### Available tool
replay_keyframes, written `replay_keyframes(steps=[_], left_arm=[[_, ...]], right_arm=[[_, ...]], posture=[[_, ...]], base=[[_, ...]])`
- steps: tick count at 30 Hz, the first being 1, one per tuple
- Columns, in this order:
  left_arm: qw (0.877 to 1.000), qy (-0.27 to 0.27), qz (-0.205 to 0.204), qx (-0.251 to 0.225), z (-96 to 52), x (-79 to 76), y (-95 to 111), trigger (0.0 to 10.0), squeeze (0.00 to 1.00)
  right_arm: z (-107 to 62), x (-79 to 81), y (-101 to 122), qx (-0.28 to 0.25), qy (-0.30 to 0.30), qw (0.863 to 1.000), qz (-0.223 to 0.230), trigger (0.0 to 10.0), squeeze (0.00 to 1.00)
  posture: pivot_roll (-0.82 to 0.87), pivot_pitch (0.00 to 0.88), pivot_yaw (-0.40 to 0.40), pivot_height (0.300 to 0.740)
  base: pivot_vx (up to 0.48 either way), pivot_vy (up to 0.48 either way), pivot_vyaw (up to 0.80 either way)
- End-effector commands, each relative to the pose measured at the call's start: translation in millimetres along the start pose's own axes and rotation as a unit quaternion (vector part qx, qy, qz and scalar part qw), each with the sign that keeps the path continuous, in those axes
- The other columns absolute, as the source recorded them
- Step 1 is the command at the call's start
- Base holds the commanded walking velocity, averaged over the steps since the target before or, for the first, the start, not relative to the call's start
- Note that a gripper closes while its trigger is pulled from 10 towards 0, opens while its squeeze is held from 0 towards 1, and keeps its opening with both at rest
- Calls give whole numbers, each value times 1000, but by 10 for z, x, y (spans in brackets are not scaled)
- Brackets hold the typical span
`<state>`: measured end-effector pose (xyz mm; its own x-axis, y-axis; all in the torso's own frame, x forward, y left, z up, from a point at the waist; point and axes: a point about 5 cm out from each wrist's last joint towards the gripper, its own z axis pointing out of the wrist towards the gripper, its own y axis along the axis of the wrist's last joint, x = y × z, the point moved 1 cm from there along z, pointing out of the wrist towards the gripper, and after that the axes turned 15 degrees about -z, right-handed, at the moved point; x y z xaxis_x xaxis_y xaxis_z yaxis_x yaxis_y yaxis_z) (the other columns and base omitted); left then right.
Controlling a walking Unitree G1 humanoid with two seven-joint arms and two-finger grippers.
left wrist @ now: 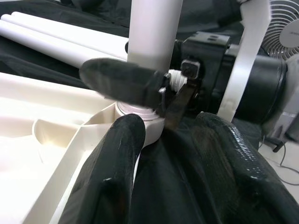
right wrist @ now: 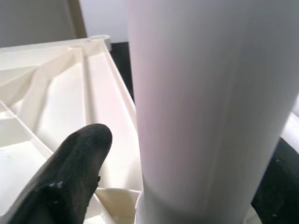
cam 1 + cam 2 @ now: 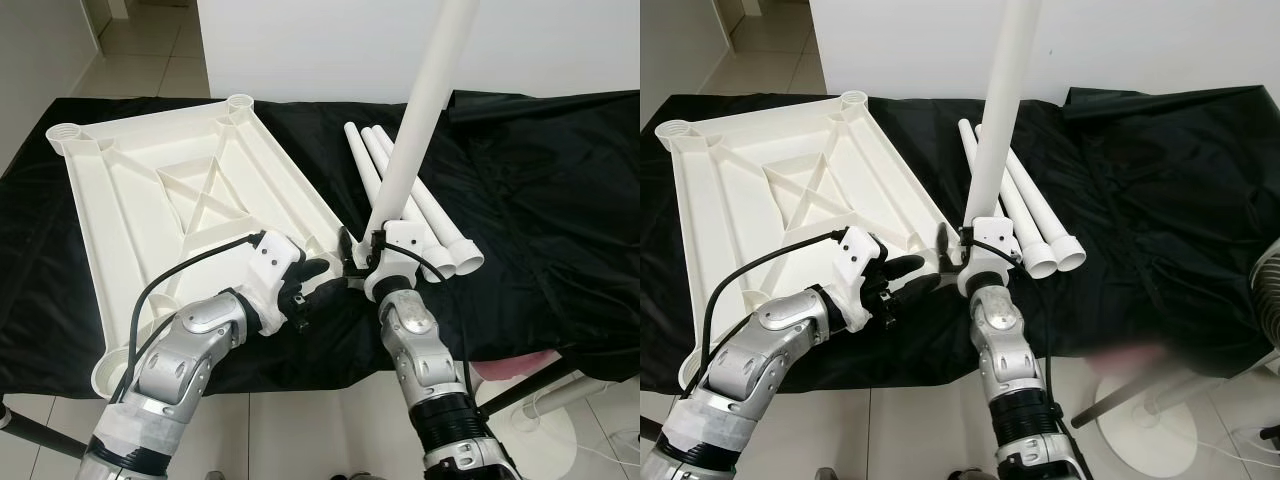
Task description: Building children table
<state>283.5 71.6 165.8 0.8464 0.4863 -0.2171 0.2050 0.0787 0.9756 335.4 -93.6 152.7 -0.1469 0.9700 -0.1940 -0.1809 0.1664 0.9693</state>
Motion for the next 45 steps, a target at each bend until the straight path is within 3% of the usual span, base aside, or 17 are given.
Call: replay_keyframes(steps=[1,2,12,16,29,30,32,33,44,45], left_arm=[[1000,13,2,1,0,14,8,10000,0],[1000,10,2,3,-1,11,3,10000,0],[1000,7,2,6,10,10,-2,10000,0],[1000,6,2,6,20,5,0,10000,0],[1000,2,2,10,24,5,5,10000,0],[1000,1,3,10,25,5,7,10000,0],[1000,1,3,11,26,4,9,10000,0],[1000,1,4,11,25,4,10,10000,0],[1000,3,2,10,19,1,6,10000,0],[1000,3,1,12,17,2,2,10000,0]], right_arm=[[-35,-38,-74,8,32,999,-3,10000,0],[-41,-51,-97,2,66,998,-22,10000,0],[-11,-109,-115,-8,113,993,-38,10000,0],[27,-121,-123,-19,178,982,-58,10000,0],[204,-246,-142,-15,255,962,-101,10000,0],[215,-256,-146,-13,262,959,-105,4235,0],[220,-262,-148,-12,266,958,-106,4235,0],[220,-275,-154,-11,269,957,-106,0,0],[194,-292,-236,-8,288,953,-91,0,0],[193,-296,-251,-6,279,957,-79,4980,0]], posture=[[-27,55,-62,740],[-27,55,-62,740],[-35,63,-52,740],[-36,63,-48,740],[-31,65,-39,740],[-30,66,-39,740],[-30,66,-39,740],[-28,66,-39,740],[-25,69,-41,740],[-26,69,-42,740]], base=[[0,0,0],[0,0,0],[0,0,0],[0,0,0],[0,0,0],[0,0,0],[0,0,0],[0,0,0],[0,0,0],[0,0,0]])
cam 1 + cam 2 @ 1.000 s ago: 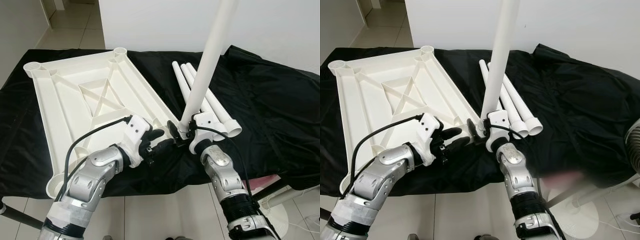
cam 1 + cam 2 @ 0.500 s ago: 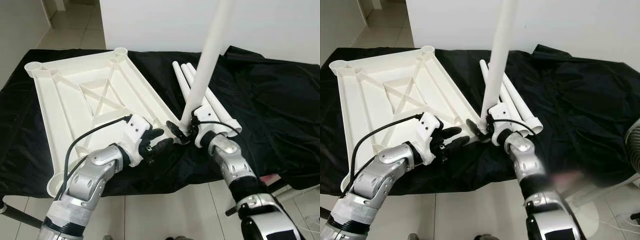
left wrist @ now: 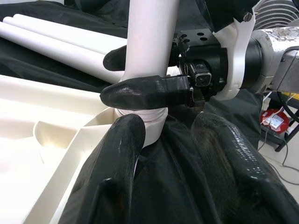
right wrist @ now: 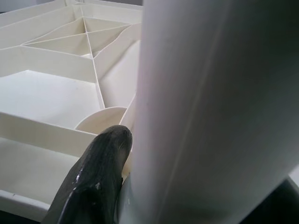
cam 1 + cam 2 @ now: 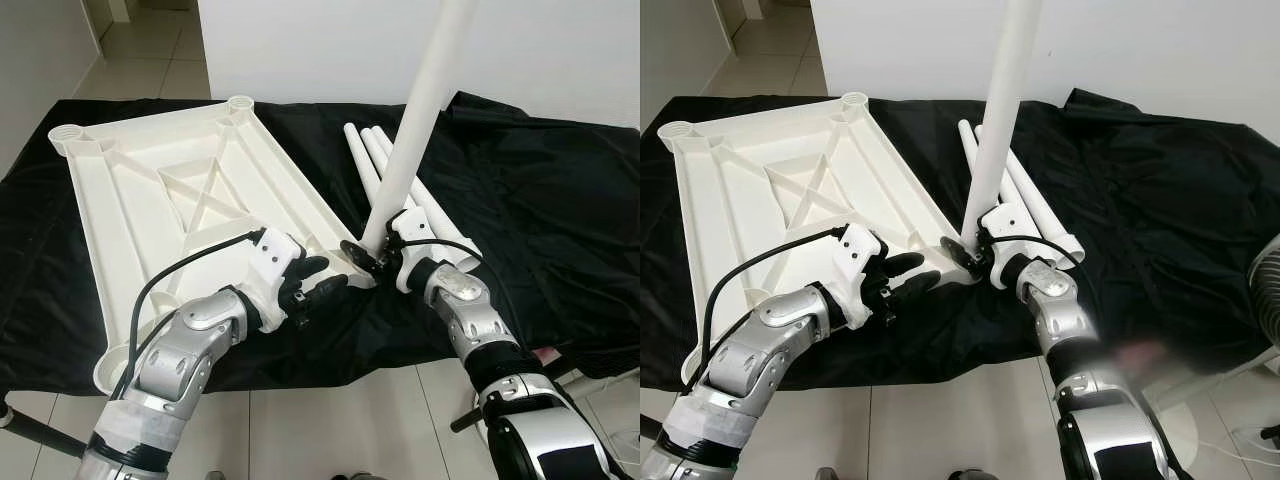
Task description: Building children table
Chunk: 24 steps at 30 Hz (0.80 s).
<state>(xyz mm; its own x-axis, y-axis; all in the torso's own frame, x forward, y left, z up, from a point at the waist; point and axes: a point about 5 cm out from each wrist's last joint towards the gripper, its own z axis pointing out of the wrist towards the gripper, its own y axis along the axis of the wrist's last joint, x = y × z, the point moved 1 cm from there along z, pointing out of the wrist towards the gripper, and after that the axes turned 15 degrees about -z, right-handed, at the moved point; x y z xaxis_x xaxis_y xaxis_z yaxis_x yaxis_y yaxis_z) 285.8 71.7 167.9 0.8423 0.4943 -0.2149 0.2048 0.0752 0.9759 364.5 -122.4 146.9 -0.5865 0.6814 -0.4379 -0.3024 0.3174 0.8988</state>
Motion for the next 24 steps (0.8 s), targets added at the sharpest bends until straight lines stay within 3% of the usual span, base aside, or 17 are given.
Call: replay_keyframes(steps=[1,11,17,24], left_arm=[[1000,-2,1,12,3,-15,-28,10000,0],[1000,0,0,15,0,-8,-41,10000,0],[1000,2,-4,16,1,-1,-58,10000,0],[1000,1,-7,19,0,1,-66,10000,0]], right_arm=[[-20,49,-101,14,0,999,35,10000,0],[-7,129,-92,19,-52,995,82,10000,0],[45,193,-36,35,-115,987,109,10000,0],[117,338,77,60,-226,963,135,10000,0]], posture=[[-29,70,-42,740],[-33,74,-46,740],[-40,76,-45,740],[-49,83,-37,740]], base=[[0,0,0],[0,0,0],[0,0,0],[0,0,0]])
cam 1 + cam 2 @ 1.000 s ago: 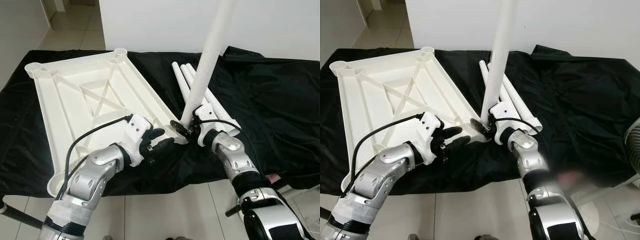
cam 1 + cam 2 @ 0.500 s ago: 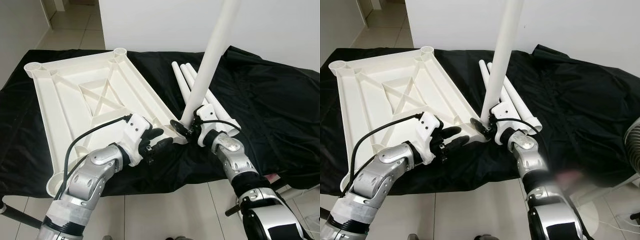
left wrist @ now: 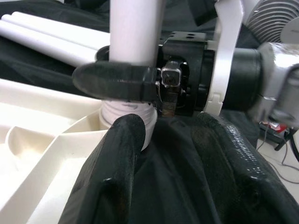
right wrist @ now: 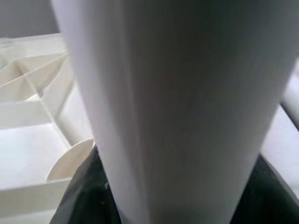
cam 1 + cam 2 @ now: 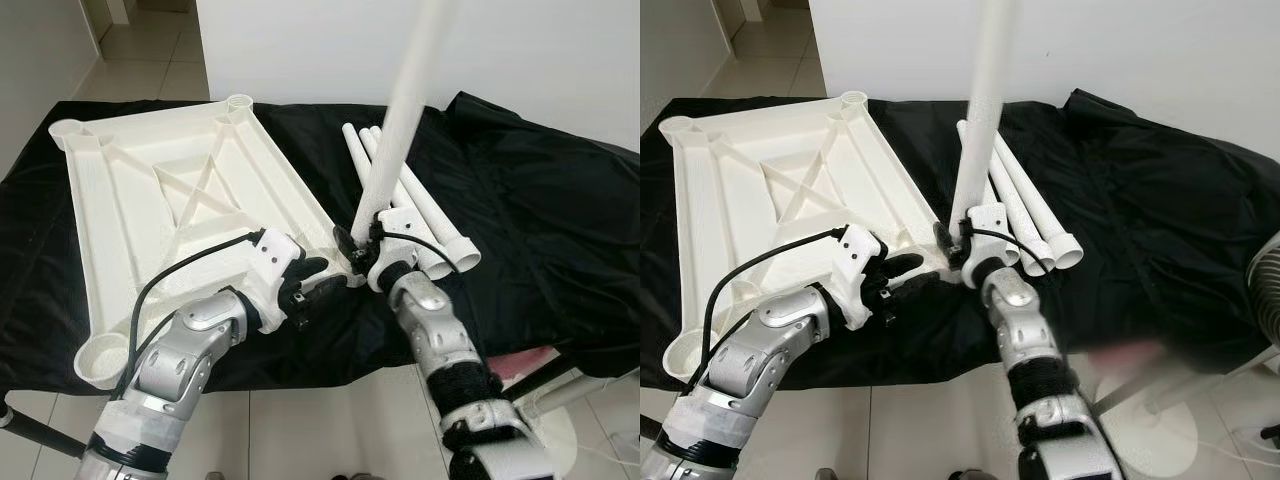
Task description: Building children table
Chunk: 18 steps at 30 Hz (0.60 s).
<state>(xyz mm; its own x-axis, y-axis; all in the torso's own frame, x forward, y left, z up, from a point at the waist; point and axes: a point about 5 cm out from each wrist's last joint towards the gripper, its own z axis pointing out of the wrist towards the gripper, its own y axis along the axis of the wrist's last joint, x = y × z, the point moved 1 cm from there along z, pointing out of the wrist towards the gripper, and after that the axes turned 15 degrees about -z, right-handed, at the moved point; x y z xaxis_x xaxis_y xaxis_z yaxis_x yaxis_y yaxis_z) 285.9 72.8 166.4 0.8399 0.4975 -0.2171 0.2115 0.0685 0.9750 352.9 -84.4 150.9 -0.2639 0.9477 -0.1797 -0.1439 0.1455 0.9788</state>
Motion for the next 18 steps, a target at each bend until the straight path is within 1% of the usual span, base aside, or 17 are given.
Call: replay_keyframes(steps=[1,2,3,4,5,6,7,9,10,13,18], left_arm=[[1000,-2,-6,15,6,-9,-55,10000,0],[1000,-2,-5,15,4,-9,-56,10000,0],[1000,-2,-5,15,4,-9,-56,10000,0],[1000,-2,-5,16,1,-7,-55,10000,0],[1000,-2,-5,16,1,-7,-55,10000,0],[1000,-2,-5,16,-1,-5,-53,10000,0],[1000,-2,-5,16,-1,-5,-53,10000,0],[1000,-2,-5,16,-6,-1,-51,10000,0],[1000,-1,-5,17,-7,2,-50,10000,0],[1000,-1,-4,17,-8,7,-48,10000,0],[1000,1,-3,16,-9,18,-35,10000,0]], right_arm=[[-56,2,-116,33,-38,999,12,10000,0],[-76,24,-138,43,-62,997,19,10000,0],[-76,24,-138,43,-62,997,19,10000,0],[-113,60,-163,56,-93,994,25,10000,0],[-113,60,-163,56,-93,994,25,10000,0],[-133,73,-159,58,-110,992,22,10000,0],[-133,73,-159,58,-110,992,22,10000,0],[-160,76,-132,59,-130,990,14,10000,0],[-167,45,-120,57,-139,989,10,10000,0],[-178,2,-100,56,-152,987,4,10000,0],[-192,-22,-64,50,-164,985,-2,10000,0]], posture=[[-49,84,-37,740],[-49,85,-35,740],[-49,85,-35,740],[-46,86,-33,740],[-46,86,-33,740],[-47,86,-31,740],[-47,86,-31,740],[-50,86,-30,740],[-50,86,-30,740],[-48,85,-30,740],[-45,84,-33,740]], base=[[0,0,0],[0,0,0],[0,0,0],[0,0,0],[0,0,0],[0,0,0],[0,0,0],[0,0,0],[0,0,0],[0,0,0],[0,0,0]])
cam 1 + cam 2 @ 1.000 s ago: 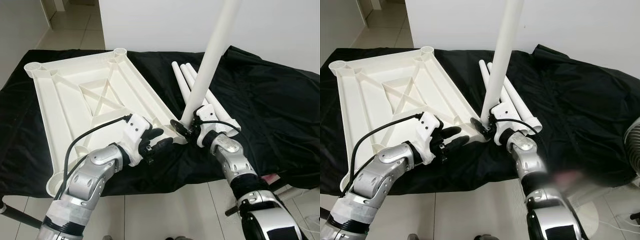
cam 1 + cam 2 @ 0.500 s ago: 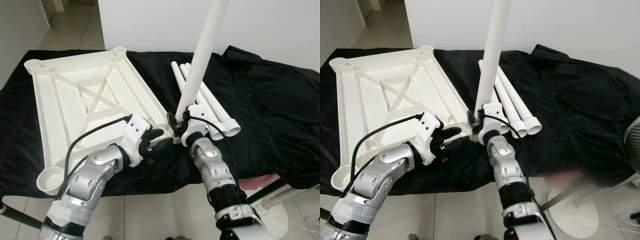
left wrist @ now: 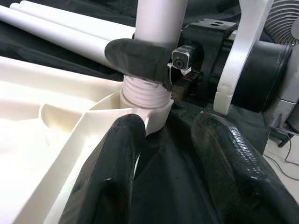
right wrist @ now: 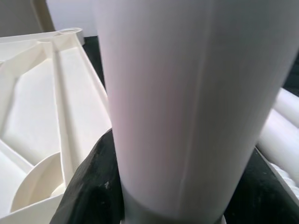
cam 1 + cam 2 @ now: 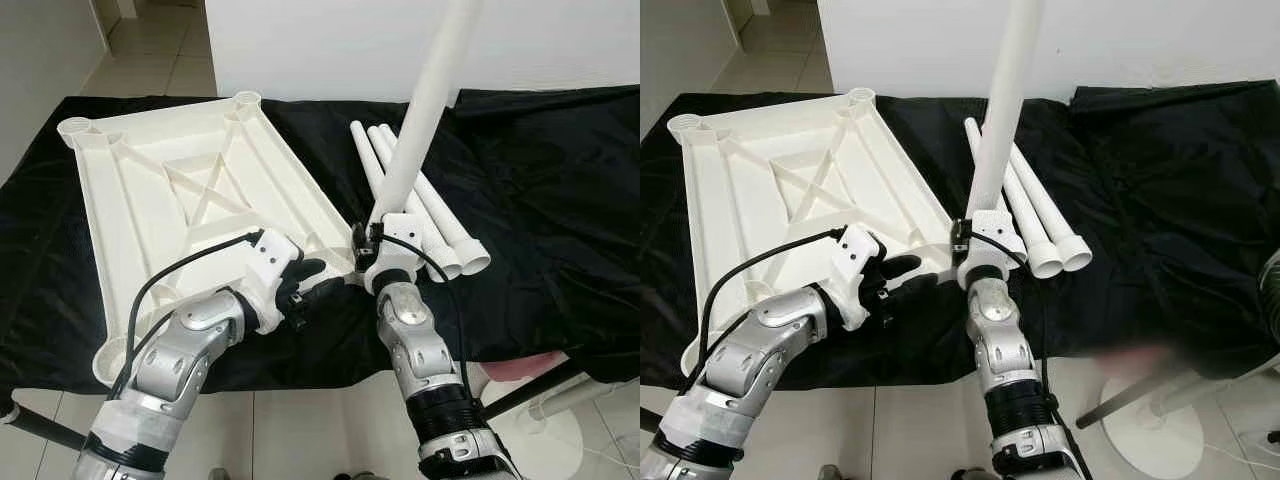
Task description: Building children table
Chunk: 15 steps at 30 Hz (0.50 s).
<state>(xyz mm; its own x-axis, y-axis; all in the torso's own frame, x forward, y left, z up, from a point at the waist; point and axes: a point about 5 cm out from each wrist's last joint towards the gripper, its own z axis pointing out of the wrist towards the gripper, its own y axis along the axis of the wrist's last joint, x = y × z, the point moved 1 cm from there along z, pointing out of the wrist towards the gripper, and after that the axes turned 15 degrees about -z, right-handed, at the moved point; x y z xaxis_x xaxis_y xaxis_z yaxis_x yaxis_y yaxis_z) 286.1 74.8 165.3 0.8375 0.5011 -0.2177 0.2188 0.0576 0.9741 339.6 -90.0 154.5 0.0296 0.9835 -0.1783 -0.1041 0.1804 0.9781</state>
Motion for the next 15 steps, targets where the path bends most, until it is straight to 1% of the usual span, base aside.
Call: replay_keyframes(steps=[1,2,3,4,7,10,11,12,15], left_arm=[[1000,0,-2,9,5,6,-25,10000,0],[1000,0,-2,9,5,6,-25,10000,0],[1000,0,-3,9,4,6,-25,10000,0],[1000,0,-3,9,4,6,-25,10000,0],[1000,2,-2,8,2,6,-22,10000,0],[1000,2,-2,8,4,8,-22,10000,0],[1000,4,-2,6,13,14,-19,10000,0],[1000,4,-2,5,16,15,-17,10000,0],[1000,3,-1,4,27,22,-12,10000,0]], right_arm=[[-49,-8,-90,21,-12,1000,8,10000,443],[-49,-8,-90,21,-12,1000,8,10000,443],[-51,-10,-69,12,-6,1000,12,10000,1000],[-51,-10,-69,12,-6,1000,12,10000,1000],[-43,-37,-9,-16,20,999,22,10000,1000],[-37,-48,-7,-18,26,999,23,10000,1000],[-14,-83,-28,-22,51,998,31,10000,0],[-8,-92,-32,-23,60,997,34,10000,0],[23,-104,33,-51,108,992,40,10000,0]], posture=[[-44,83,-35,740],[-44,83,-35,740],[-42,83,-36,740],[-42,83,-36,740],[-41,79,-39,740],[-41,79,-39,740],[-44,72,-40,740],[-44,72,-40,740],[-50,66,-38,740]], base=[[0,0,0],[0,0,0],[0,0,0],[0,0,0],[0,0,0],[0,0,0],[0,0,0],[0,0,0],[0,0,0]])
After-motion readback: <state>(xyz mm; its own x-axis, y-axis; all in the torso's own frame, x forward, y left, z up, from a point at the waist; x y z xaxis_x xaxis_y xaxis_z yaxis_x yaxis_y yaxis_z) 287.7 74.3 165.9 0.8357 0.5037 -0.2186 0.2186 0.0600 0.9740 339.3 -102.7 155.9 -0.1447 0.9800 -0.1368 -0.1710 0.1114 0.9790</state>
